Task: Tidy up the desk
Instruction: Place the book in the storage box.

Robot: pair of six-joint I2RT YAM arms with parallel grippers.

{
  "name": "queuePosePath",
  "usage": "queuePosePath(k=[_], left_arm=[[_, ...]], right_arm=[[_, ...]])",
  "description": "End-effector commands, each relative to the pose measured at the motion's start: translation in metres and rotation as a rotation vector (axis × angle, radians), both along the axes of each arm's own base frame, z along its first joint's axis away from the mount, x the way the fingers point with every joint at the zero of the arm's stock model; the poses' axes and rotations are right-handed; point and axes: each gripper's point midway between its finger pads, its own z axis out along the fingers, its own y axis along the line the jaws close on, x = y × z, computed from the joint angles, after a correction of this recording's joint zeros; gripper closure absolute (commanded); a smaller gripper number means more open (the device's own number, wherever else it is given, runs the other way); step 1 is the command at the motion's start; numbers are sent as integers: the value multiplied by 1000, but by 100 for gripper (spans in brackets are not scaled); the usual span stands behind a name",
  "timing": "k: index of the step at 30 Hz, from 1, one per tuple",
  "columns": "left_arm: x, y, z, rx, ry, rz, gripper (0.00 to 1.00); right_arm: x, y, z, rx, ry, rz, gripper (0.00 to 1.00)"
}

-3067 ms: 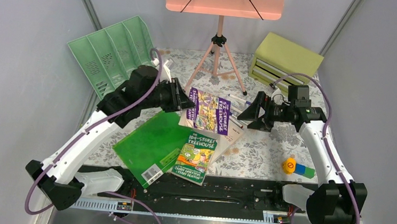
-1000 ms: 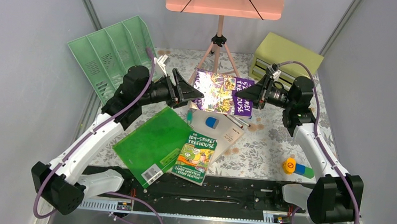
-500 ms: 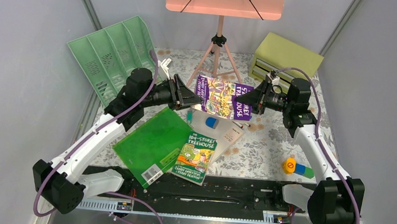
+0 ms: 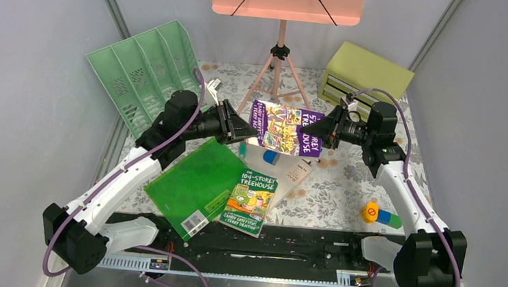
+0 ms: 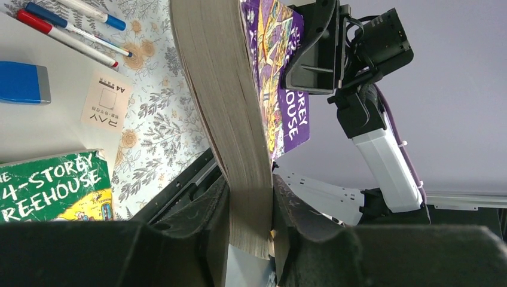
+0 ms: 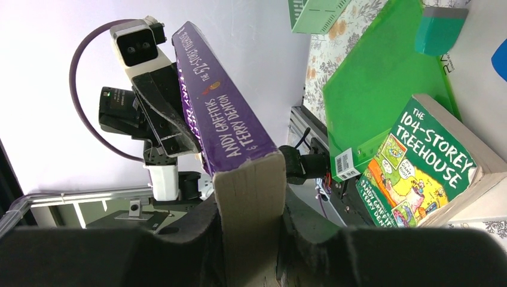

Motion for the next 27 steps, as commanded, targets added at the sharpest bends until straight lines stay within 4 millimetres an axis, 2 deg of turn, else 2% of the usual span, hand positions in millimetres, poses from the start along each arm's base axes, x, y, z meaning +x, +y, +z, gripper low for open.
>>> queuePosePath(k=[1, 2, 4, 7, 10, 12, 19, 27], left_arm=[[-17, -4, 35, -71, -122, -53, 100], [-17, -3, 34, -67, -121, -46, 100], [-17, -1, 32, -61, -122, -30, 100], [-14, 5, 29, -33, -123, 5, 100], [-10, 13, 26, 4, -125, 63, 100], [-6, 22, 22, 38, -120, 109, 100], [3, 56, -2, 157, -56, 243, 100], [8, 101, -27, 331, -3, 394, 100]], right_arm=[[4, -2, -6, -38, -33, -50, 87], [4, -2, -7, -37, -31, -48, 83], [3, -2, -8, -36, -27, -45, 68], [2, -4, -14, -61, -9, -55, 35], [0, -7, -24, -108, 3, -72, 19], [-1, -9, -26, -128, 5, -80, 12], [-6, -13, -38, -183, 25, -92, 2], [-13, -18, -46, -241, 31, -91, 0]])
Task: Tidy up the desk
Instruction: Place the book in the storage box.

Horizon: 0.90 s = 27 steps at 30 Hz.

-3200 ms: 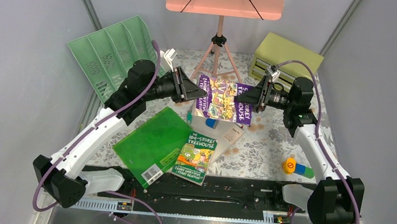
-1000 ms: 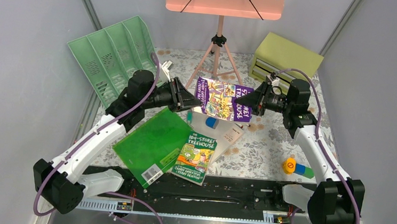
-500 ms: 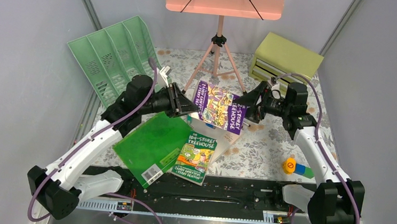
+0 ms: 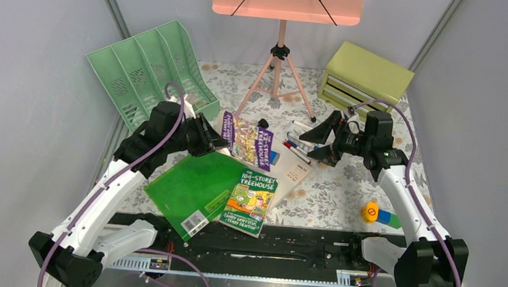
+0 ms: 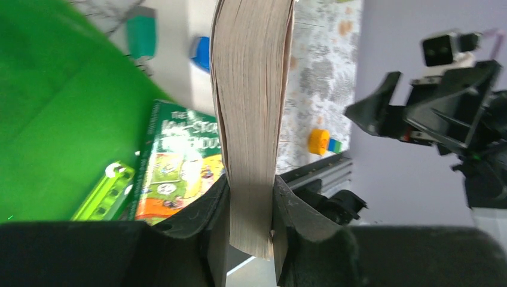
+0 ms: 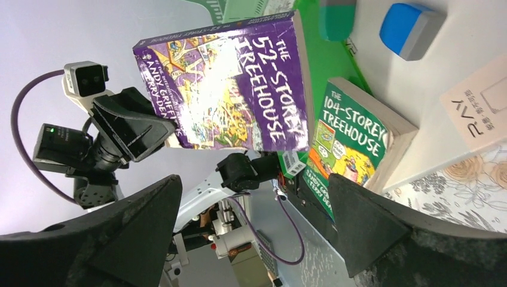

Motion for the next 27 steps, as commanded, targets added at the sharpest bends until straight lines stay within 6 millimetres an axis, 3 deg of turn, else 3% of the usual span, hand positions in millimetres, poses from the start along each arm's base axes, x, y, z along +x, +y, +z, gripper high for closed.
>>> queuePosePath(k=[1, 8, 16, 27], left_arm=[[9, 28, 29, 64, -104, 106, 100], [10, 61, 37, 240, -134, 163, 100], [17, 95, 75, 376, -258, 259, 100], [29, 142, 106, 510, -317, 486, 100]], right_arm=[[-4, -3, 8, -47, -52, 2, 1], [-3, -5, 7, -55, -40, -22, 1], [-8, -8, -6, -87, -3, -19, 1], [-12, -12, -16, -133, 13, -18, 0]])
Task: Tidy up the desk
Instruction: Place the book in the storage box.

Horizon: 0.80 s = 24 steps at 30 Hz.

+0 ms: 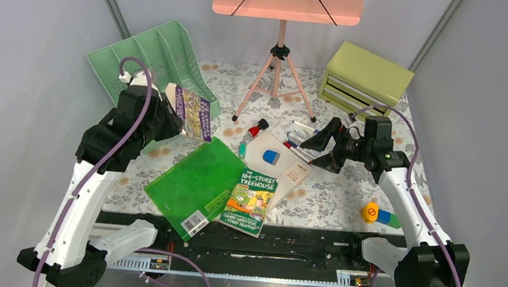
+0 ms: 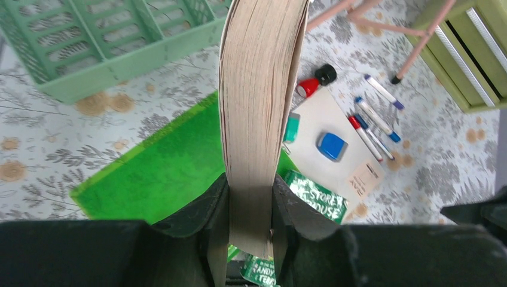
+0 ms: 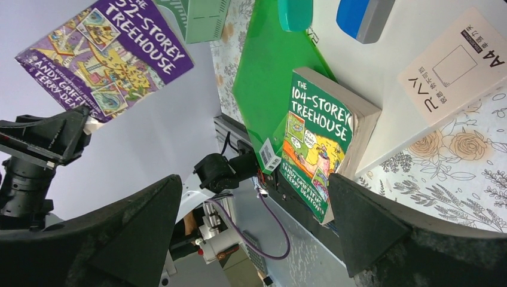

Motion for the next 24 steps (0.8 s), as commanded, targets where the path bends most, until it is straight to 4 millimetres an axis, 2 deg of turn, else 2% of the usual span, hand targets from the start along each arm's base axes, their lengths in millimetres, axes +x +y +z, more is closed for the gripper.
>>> queuePosePath(k=[1, 7, 10, 15, 19, 24], left_arm=[[16, 25, 48, 32, -172, 135, 100], [25, 38, 55, 33, -192, 240, 100], [35, 37, 57, 38, -188, 248, 100], [54, 24, 58, 33, -157, 199, 100], [69, 3, 55, 11, -127, 78, 100], [83, 2, 48, -8, -92, 74, 100]], right_arm=[[0, -2, 5, -33, -33, 7, 1], [-1, -1, 7, -29, -41, 23, 0], [0, 0, 8, -27, -41, 25, 0], [-2, -1, 2, -33, -22, 19, 1], [-6, -1, 0, -28, -13, 22, 0], [-9, -1, -4, -27, 0, 19, 0]])
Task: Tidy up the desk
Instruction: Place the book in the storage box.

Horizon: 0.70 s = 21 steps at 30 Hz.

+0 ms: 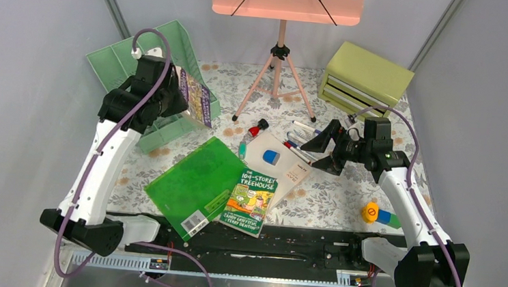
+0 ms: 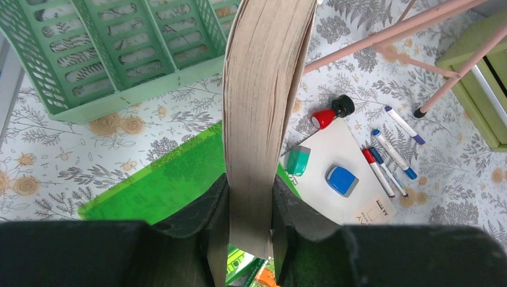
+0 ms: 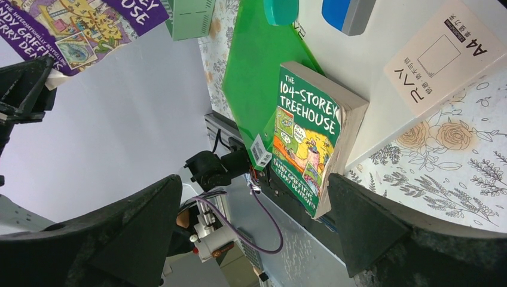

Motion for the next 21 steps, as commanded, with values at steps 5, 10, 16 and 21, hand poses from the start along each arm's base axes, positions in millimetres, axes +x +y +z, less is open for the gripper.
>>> queuePosePath(k=[5, 10, 16, 21], left_arm=[[34, 6, 40, -79, -127, -11, 100], [47, 29, 41, -86, -119, 43, 100], [55, 69, 36, -123, -71, 173, 100], [56, 96, 28, -153, -42, 266, 100]], right_arm=[[-7, 1, 0, 3, -5, 4, 1], [-10, 0, -4, 2, 1, 3, 1], [-12, 0, -6, 2, 8, 0, 0], [-16, -1, -13, -2, 22, 0, 0]])
